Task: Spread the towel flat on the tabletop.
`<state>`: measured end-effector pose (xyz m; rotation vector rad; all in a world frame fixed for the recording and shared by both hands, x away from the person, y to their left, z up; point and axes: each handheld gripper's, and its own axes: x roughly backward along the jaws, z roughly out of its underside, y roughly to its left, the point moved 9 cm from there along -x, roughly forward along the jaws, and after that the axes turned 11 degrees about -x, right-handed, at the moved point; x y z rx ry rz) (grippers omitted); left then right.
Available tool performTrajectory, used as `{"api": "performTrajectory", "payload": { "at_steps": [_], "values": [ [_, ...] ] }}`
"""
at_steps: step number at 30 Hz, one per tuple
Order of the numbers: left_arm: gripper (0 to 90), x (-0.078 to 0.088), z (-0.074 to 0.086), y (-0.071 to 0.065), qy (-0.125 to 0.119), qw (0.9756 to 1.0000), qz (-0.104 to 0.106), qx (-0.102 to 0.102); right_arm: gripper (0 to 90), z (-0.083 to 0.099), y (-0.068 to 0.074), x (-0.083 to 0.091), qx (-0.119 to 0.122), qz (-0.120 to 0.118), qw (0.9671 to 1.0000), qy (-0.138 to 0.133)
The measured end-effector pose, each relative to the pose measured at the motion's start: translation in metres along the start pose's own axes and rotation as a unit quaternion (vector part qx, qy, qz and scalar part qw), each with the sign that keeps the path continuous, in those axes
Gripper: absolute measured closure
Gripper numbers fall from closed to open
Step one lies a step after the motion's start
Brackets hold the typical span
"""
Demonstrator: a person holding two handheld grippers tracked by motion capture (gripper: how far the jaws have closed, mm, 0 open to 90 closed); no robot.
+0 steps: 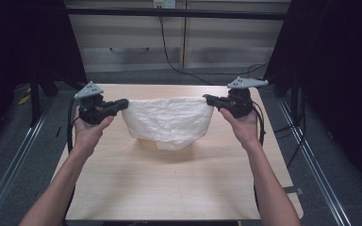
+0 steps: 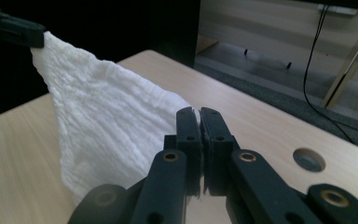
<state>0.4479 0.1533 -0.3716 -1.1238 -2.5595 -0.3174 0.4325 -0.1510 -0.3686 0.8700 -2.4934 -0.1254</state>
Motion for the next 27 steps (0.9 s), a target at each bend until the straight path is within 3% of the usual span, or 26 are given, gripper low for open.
{"api": "performTrajectory", "payload": {
  "at_steps": [6, 8, 10, 14, 17, 19, 22, 27],
  "values": [
    [85.6, -0.004, -0.030, 0.020, -0.004, 0.9998, -0.022, 0.000, 87.6, -0.042, -0.007, -0.004, 0.001, 0.011, 0.9998, -0.015],
    [85.7, -0.005, -0.038, 0.023, -0.014, 0.9996, -0.023, 0.006, 87.7, -0.054, -0.011, -0.010, 0.000, 0.025, 0.9996, -0.016],
    [85.7, -0.005, -0.042, 0.025, -0.016, 0.9996, -0.024, 0.000, 87.7, -0.063, -0.012, -0.013, -0.002, 0.027, 0.9994, -0.023],
    [85.7, 0.001, -0.040, 0.024, -0.030, 0.9994, -0.015, 0.006, 87.8, -0.072, -0.013, -0.012, -0.003, 0.026, 0.9989, -0.039],
    [85.6, 0.004, -0.027, 0.014, -0.021, 0.9998, 0.001, -0.004, 87.8, -0.064, -0.011, -0.010, -0.001, 0.020, 0.9991, -0.037],
    [85.5, 0.005, -0.018, 0.008, -0.018, 0.9998, 0.007, -0.003, 87.8, -0.049, -0.009, -0.011, -0.003, 0.012, 0.9996, -0.025],
    [85.5, 0.005, 0.000, -0.006, -0.009, 0.9997, 0.021, -0.005, 87.8, -0.016, -0.009, -0.013, -0.003, 0.011, 0.9999, 0.002],
    [85.6, 0.007, 0.026, -0.022, 0.003, 0.9993, 0.037, 0.000, 87.8, 0.026, -0.009, -0.010, -0.020, -0.006, 0.9997, 0.013]
  ]
}}
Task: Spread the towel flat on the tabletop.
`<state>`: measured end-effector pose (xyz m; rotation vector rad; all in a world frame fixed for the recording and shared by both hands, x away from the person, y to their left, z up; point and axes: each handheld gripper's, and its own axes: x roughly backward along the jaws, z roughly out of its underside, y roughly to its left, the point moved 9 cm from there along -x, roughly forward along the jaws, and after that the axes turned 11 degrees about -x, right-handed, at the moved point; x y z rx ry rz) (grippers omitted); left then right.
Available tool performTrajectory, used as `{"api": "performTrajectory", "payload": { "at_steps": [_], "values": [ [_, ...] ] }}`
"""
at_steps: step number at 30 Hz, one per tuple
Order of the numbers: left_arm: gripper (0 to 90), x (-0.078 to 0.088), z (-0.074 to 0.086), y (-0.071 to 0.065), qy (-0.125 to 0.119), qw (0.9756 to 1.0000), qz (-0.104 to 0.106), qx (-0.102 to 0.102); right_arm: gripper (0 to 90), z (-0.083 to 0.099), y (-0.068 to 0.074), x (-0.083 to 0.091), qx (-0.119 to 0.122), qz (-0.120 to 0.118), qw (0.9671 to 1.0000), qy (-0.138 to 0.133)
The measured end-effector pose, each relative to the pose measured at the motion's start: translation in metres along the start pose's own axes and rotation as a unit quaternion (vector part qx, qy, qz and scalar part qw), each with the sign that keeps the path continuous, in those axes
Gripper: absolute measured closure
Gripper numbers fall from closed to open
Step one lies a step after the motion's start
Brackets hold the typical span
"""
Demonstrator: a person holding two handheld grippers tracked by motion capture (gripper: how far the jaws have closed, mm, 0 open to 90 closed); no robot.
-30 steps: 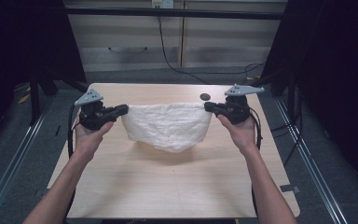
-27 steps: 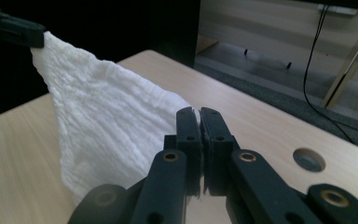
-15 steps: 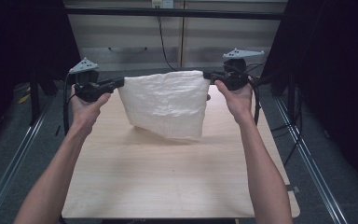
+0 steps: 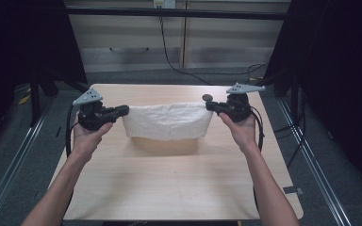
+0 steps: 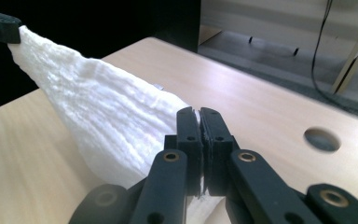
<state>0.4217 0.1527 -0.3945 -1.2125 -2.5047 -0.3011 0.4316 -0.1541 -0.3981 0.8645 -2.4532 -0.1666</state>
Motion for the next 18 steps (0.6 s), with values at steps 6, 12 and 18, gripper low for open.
{"api": "performTrajectory", "payload": {
  "at_steps": [6, 12, 18],
  "values": [
    [85.6, 0.003, 0.028, -0.023, 0.008, 0.9998, 0.018, 0.005, 87.8, 0.039, 0.008, 0.009, -0.005, -0.018, 0.9998, 0.011],
    [85.4, 0.012, 0.050, -0.042, 0.011, 0.9994, 0.032, 0.013, 87.7, 0.070, 0.017, 0.024, -0.002, -0.023, 0.9996, 0.018],
    [85.4, 0.010, 0.089, -0.056, 0.050, 0.9971, 0.054, 0.019, 87.7, 0.109, 0.023, 0.021, -0.002, -0.021, 0.9984, 0.053]
  ]
}}
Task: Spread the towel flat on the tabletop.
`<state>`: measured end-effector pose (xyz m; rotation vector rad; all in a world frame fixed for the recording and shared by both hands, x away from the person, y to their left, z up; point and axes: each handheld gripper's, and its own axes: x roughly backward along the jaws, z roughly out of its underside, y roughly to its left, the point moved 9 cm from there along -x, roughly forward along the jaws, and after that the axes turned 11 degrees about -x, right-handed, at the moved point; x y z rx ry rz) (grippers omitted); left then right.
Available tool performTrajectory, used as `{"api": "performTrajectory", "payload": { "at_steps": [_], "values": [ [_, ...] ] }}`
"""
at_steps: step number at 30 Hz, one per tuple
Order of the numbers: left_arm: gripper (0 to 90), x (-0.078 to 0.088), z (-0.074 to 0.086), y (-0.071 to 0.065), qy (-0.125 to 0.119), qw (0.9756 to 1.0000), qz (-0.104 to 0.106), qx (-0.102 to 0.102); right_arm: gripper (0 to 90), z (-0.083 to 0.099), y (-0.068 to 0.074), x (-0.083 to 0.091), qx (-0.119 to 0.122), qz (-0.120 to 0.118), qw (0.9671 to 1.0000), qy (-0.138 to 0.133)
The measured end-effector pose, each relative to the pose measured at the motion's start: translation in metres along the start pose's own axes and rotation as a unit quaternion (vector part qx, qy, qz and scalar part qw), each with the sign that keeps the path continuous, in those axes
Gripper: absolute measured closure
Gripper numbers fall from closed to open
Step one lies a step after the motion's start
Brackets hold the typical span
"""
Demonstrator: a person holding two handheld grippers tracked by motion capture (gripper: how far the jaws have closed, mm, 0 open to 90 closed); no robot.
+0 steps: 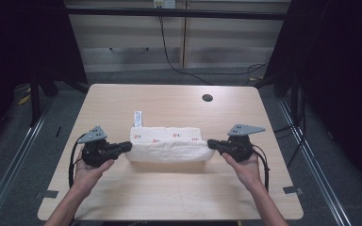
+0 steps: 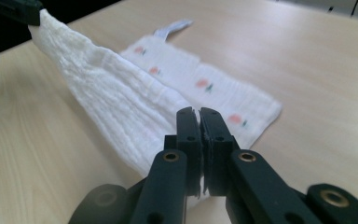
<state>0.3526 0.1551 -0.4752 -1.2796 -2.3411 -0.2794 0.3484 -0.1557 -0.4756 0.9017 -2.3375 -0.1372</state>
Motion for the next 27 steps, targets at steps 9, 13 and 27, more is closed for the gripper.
{"api": "performTrajectory", "payload": {
  "at_steps": [9, 13, 27],
  "values": [
    [85.4, 0.001, 0.051, -0.025, 0.060, 0.9979, 0.021, -0.014, 86.2, 0.052, 0.019, -0.006, 0.005, -0.007, 0.9989, 0.045],
    [85.3, -0.004, 0.074, -0.037, 0.088, 0.9955, 0.030, -0.019, 85.7, 0.076, 0.027, -0.004, 0.008, -0.011, 0.9975, 0.069],
    [77.0, 0.010, 0.081, -0.052, 0.079, 0.9950, 0.059, -0.017, 62.7, 0.102, 0.037, 0.014, -0.012, -0.018, 0.9968, 0.076]
  ]
}}
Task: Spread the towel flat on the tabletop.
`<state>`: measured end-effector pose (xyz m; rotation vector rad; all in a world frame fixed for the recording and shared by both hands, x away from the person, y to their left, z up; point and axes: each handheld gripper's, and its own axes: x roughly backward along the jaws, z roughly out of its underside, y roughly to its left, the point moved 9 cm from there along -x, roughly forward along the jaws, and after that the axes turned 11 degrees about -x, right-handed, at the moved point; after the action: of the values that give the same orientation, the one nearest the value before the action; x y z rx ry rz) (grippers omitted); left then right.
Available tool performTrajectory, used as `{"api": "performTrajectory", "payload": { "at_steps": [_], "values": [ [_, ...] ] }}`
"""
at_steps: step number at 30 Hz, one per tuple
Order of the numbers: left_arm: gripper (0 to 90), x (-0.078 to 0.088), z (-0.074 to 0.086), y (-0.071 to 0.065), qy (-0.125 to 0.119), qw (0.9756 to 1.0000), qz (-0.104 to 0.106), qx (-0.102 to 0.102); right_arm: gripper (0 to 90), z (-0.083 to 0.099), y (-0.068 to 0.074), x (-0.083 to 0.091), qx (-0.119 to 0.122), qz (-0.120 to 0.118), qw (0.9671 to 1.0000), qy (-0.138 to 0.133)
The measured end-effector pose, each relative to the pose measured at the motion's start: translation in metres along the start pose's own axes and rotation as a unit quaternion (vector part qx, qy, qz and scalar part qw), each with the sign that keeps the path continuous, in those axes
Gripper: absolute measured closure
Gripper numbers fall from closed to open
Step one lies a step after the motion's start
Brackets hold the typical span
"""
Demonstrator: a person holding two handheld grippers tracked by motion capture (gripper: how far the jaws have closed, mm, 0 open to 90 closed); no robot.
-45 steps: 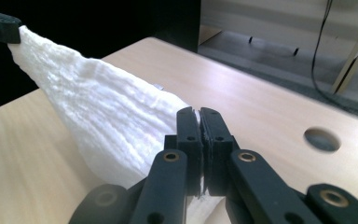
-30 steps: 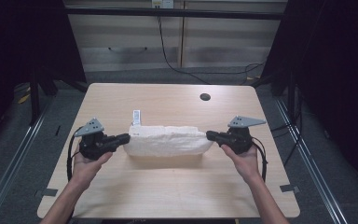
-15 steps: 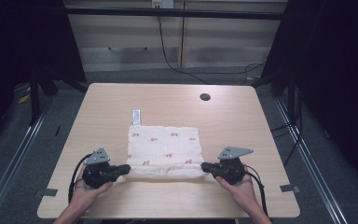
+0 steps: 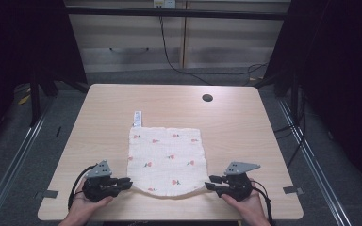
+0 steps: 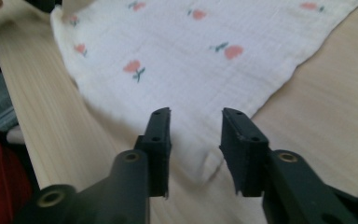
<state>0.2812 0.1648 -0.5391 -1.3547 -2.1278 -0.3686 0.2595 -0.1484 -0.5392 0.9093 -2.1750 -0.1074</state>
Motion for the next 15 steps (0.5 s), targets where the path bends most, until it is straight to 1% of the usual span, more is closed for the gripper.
{"api": "performTrajectory", "payload": {
  "at_steps": [1, 3, 4, 6, 8, 10, 12, 13, 14, 15],
  "values": [
    [75.4, 0.001, -0.002, 0.001, -0.006, 1.0000, 0.004, 0.007, 62.3, -0.004, -0.001, 0.002, -0.002, 0.000, 1.0000, -0.006],
    [72.2, 0.003, -0.007, 0.006, -0.012, 0.9999, -0.001, 0.009, 60.4, -0.014, -0.005, 0.005, 0.000, 0.003, 0.9999, -0.014],
    [71.9, 0.003, -0.009, 0.008, -0.012, 0.9999, 0.000, 0.010, 60.6, -0.019, -0.008, 0.004, -0.001, 0.003, 0.9998, -0.019],
    [70.0, 0.001, -0.012, 0.014, -0.009, 0.9999, -0.010, 0.011, 62.2, -0.026, -0.016, 0.000, -0.006, 0.007, 0.9998, -0.017],
    [69.1, -0.007, -0.015, 0.022, 0.004, 0.9997, -0.020, 0.014, 63.8, -0.032, -0.024, -0.011, -0.005, 0.011, 0.9999, -0.003],
    [68.4, -0.014, -0.019, 0.030, 0.019, 0.9994, -0.026, 0.007, 65.0, -0.037, -0.029, -0.025, -0.001, 0.017, 0.9998, 0.012],
    [68.4, -0.022, -0.024, 0.040, 0.029, 0.9991, -0.030, 0.008, 66.2, -0.044, -0.030, -0.037, 0.002, 0.015, 0.9998, 0.015],
    [68.6, -0.026, -0.028, 0.045, 0.029, 0.9989, -0.035, 0.008, 66.9, -0.048, -0.030, -0.042, 0.004, 0.014, 0.9998, 0.016],
    [68.6, -0.028, -0.031, 0.049, 0.028, 0.9989, -0.035, 0.011, 67.7, -0.051, -0.030, -0.047, 0.005, 0.015, 0.9997, 0.019],
    [68.4, -0.032, -0.034, 0.055, 0.031, 0.9987, -0.037, 0.019, 68.0, -0.054, -0.031, -0.051, 0.006, 0.018, 0.9996, 0.022]
  ]
}}
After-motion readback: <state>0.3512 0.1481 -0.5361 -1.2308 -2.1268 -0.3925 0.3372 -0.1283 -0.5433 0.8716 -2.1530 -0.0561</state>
